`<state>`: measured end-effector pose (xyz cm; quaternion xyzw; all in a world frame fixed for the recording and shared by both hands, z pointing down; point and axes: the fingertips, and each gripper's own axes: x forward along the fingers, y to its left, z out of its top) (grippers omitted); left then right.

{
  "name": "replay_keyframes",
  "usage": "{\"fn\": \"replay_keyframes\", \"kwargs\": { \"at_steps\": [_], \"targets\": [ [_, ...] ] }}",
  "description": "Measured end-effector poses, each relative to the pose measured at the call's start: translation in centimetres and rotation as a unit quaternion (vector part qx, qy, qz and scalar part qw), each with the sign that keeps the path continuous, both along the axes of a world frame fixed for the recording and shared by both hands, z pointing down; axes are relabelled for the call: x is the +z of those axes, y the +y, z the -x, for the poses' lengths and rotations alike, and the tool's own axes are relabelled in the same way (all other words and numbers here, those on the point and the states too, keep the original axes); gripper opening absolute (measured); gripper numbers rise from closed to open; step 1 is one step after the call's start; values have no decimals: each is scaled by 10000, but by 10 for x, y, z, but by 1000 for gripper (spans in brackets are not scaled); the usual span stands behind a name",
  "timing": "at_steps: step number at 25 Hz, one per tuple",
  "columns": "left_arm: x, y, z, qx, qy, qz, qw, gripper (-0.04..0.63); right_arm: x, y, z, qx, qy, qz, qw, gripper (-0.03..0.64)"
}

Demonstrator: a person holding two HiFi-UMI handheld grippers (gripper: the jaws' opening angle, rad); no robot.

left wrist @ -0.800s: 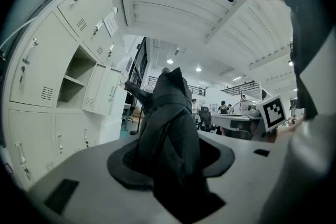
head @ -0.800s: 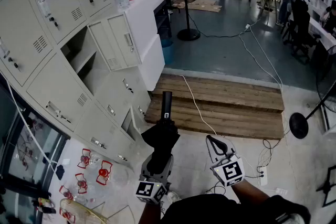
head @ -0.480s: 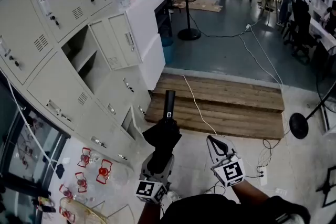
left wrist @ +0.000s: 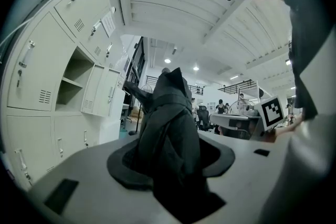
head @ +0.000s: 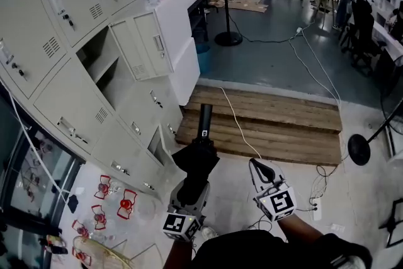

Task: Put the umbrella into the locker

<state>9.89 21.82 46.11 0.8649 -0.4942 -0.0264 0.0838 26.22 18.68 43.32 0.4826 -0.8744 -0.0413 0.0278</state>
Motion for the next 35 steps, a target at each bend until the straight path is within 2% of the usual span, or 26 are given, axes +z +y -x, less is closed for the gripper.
{"fn": "replay_keyframes", "kwargs": {
  "at_steps": [7,15,20,30,35],
  "targets": [
    [5,-10,30,77,13,83,9999,216,5,-2,38,-87,-57,64,9999,-2],
    [7,-21,62,367,-8,115,9993,215,13,-5,78,-39,-117,186,9998,-2],
    [6,-34,70,370,108,151,9991,215,17,-15,89,-141,77,232,9996,-2],
    [2,-105,77,45,174,146,9997,215,15,-104,101,-653,94,116,9978,-2],
    [0,-147,80,-202,335,157,9991,215,10,-156,106,-881,107,238,9958,-2]
  ]
}}
